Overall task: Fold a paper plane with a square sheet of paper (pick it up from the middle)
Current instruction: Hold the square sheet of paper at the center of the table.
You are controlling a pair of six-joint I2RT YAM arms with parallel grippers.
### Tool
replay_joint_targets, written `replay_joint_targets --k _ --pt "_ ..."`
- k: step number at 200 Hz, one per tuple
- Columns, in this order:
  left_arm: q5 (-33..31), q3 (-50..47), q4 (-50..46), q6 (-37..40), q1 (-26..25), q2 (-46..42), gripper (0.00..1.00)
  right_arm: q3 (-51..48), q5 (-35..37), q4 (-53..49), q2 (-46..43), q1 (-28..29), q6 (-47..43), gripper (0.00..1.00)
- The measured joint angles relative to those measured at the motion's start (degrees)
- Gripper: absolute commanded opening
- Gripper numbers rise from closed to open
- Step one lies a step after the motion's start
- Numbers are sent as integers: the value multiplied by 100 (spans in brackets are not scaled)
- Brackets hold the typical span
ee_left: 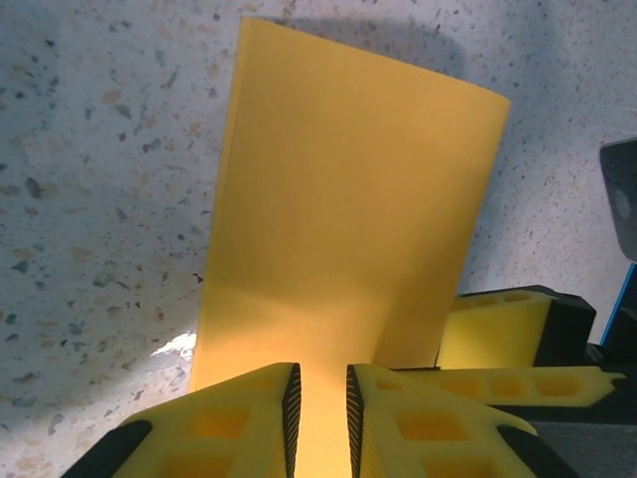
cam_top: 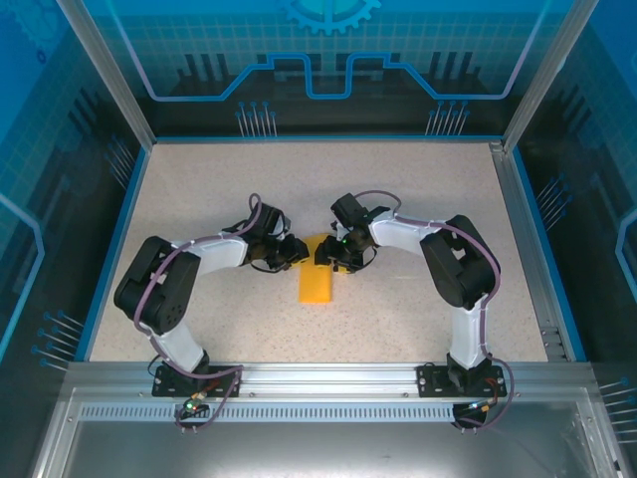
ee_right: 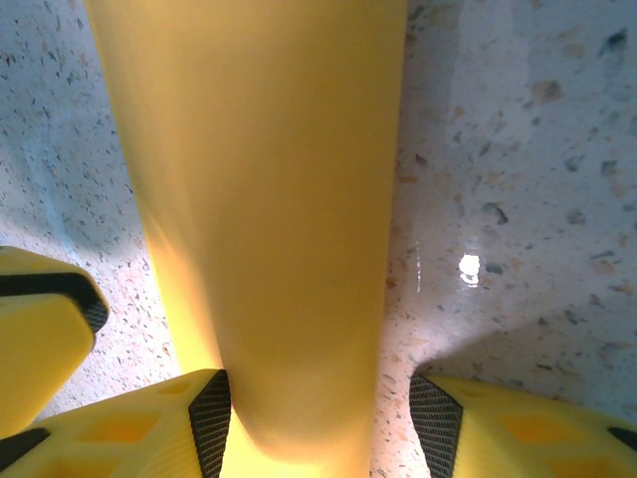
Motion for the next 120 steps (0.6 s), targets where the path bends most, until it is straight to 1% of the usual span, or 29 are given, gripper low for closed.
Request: replay_joint_targets --k 51,120 --pt "70 0 83 -2 -7 238 23 0 0 0 2 0 0 56" --pt "35 0 61 17 -15 409 22 9 -7 0 0 0 0 58"
